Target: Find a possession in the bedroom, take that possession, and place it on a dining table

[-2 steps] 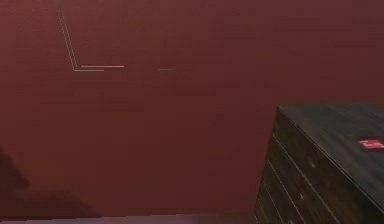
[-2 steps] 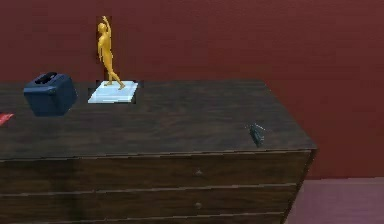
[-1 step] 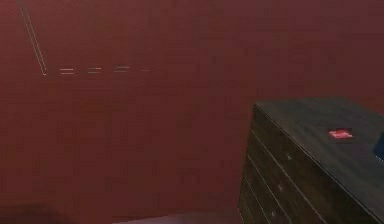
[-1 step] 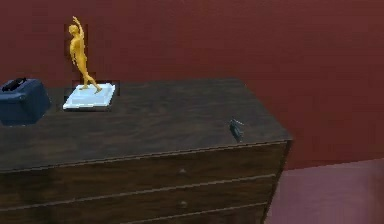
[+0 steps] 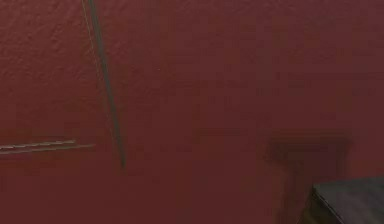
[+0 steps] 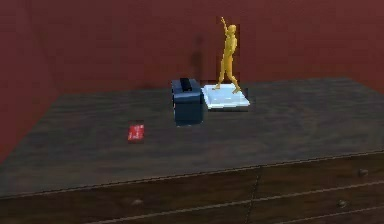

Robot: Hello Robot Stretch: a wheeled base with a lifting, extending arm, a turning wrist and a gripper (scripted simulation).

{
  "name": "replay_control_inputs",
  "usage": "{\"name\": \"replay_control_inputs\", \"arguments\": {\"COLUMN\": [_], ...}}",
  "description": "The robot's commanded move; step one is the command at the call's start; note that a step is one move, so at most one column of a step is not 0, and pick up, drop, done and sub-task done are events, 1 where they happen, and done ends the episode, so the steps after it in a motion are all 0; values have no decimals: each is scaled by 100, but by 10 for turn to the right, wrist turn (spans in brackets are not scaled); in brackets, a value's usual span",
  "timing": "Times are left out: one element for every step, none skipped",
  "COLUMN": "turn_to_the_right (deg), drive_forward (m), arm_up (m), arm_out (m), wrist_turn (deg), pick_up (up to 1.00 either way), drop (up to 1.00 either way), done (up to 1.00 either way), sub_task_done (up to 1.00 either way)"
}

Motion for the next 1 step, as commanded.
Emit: {"name": "replay_control_inputs", "arguments": {"turn_to_the_right": [-120], "drive_forward": [0], "arm_up": [0], "arm_out": [0], "wrist_turn": [0], "pick_up": [0], "drop": [0], "done": [0], "sub_task_done": [0]}}
